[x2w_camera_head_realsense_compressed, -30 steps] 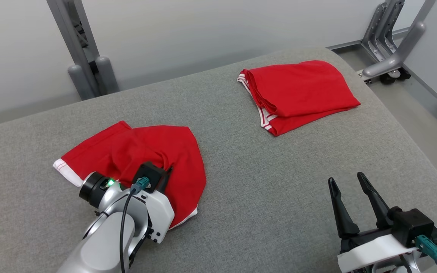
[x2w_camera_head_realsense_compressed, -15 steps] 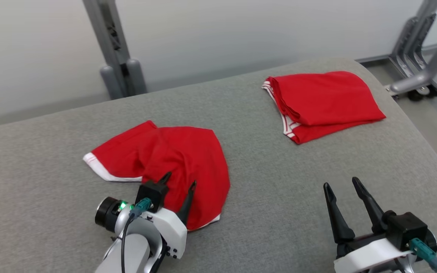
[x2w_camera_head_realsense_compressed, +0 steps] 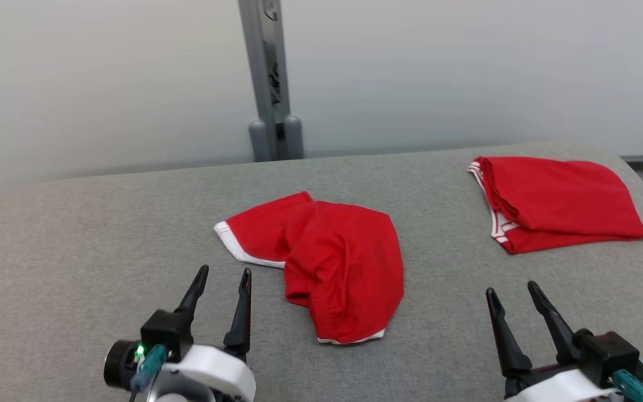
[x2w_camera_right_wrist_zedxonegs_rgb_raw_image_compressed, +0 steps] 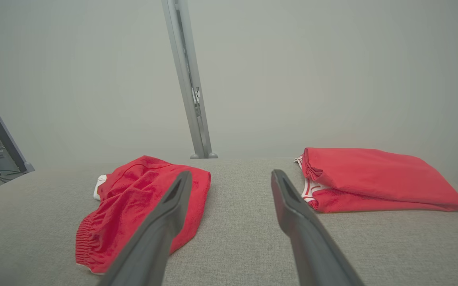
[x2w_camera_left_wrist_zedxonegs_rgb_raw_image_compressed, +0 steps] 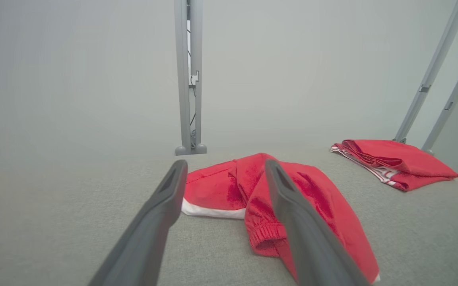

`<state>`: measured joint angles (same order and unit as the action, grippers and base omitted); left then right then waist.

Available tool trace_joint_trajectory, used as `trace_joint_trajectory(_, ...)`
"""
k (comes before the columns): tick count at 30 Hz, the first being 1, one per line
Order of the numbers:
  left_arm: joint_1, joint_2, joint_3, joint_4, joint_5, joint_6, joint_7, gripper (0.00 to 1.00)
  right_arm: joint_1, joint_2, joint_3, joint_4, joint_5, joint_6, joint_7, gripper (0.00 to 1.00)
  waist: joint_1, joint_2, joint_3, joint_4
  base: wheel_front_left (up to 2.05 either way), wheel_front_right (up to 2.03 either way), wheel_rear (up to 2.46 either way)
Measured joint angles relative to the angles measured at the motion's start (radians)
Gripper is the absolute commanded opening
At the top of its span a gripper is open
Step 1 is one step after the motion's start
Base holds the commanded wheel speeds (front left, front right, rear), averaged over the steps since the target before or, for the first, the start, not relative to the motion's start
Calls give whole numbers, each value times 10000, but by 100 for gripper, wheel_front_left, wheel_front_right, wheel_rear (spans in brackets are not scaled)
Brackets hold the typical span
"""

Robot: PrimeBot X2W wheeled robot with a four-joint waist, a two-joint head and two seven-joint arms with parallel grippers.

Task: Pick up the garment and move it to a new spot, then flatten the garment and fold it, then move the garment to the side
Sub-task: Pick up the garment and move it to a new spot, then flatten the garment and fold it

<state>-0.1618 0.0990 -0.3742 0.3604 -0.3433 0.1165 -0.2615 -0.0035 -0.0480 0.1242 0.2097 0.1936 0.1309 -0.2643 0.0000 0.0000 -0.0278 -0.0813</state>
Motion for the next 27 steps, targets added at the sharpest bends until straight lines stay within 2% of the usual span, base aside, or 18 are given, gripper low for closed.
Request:
trace_joint_trajectory(6, 1152, -169, 658, -941, 159, 125, -2, 100, 529, -2, -322, -33, 73, 0, 0, 100, 0, 0, -464, 694, 0, 0, 0)
trace_joint_trajectory(12, 2374, -107, 874, -2144, 1546, 316, -4, 100, 1100, -4, -407, -240, 121, 0, 0, 100, 0, 0, -1029, 1248, 0, 0, 0)
trace_joint_trajectory(19, 3551, -146, 915, -2389, 1950, -21, -2, 100, 1726, -10, -472, -330, 203, 0, 0, 100, 0, 0, -1340, 1481, 0, 0, 0)
trace_joint_trajectory(27, 3846, -276, 1317, -2443, 2130, -15, -2, 100, 1957, -4, -324, -374, 263, 0, 0, 100, 0, 0, -1365, 1452, 0, 0, 0)
